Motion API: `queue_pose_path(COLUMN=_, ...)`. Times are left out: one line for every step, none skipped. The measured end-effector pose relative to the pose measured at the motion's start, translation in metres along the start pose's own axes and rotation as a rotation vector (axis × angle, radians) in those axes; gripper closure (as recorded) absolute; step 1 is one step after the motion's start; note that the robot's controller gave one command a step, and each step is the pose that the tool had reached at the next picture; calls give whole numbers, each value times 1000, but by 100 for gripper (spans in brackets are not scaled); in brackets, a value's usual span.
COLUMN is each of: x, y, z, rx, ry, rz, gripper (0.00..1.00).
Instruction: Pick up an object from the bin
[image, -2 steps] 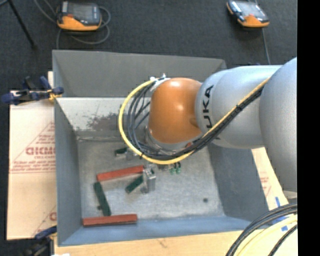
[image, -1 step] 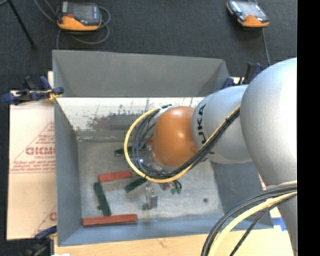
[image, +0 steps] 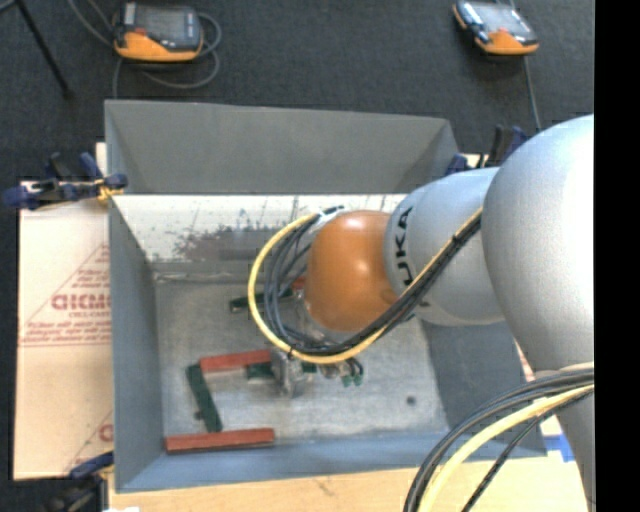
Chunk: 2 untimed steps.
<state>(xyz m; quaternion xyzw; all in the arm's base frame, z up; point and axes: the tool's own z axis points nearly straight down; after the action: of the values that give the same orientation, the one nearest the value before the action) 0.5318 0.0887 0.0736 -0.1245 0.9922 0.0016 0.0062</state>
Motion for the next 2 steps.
queue_pose_path(x=3, y=0, z=3, rx=0, ry=8, rz=1, gripper=0)
queue_pose_path(x=2, y=0, z=2, rx=-1, ry=7, rz=3, gripper=100)
